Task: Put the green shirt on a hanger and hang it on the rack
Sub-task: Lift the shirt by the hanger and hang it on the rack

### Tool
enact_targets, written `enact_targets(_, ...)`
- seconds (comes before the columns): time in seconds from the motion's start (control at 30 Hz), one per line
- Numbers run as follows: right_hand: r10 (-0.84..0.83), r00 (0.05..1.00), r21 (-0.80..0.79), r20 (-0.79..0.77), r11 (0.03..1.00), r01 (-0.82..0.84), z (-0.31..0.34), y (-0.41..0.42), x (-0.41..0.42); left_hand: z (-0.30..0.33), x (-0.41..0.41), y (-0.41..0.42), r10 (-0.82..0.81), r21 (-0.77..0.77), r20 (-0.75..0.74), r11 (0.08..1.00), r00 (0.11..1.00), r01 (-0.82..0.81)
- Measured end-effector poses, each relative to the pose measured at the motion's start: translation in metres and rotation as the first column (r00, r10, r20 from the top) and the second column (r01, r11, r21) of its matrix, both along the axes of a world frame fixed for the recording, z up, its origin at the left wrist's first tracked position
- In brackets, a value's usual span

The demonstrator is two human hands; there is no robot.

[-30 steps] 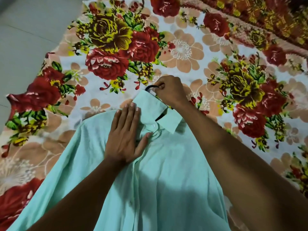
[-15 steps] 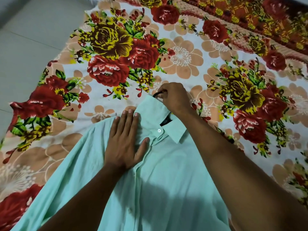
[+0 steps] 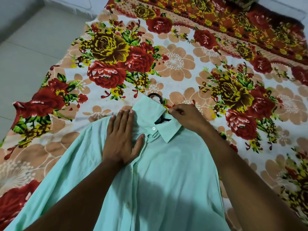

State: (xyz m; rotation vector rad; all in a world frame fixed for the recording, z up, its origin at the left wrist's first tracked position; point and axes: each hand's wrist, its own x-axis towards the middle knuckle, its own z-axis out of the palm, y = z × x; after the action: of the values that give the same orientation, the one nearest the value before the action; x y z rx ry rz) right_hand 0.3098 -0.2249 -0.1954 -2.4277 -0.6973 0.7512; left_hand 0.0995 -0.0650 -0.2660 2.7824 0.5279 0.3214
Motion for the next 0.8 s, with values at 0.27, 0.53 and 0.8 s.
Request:
enact_targets(0.27, 0.174, 0.974, -0.129, 0.147, 0.979, -0.156, -0.011, 0.006, -0.017, 0.002, -0.001, 0.000, 0.020, 0.024, -0.017, 1.000, 1.000, -0.020)
enact_targets(0.53, -0.078, 0.936, -0.150, 0.344, 0.979, 0.136, -0.015, -0.012, -0.044, 0.003, -0.002, -0.002, 0.008, 0.042, -0.013, 0.999, 1.000, -0.007)
enact_targets(0.8, -0.137, 0.991, -0.031, -0.004, 0.990, 0.137, 0.000, -0.008, -0.037, 0.006, -0.005, -0.003, 0.032, 0.049, 0.043, 0.998, 0.999, -0.034)
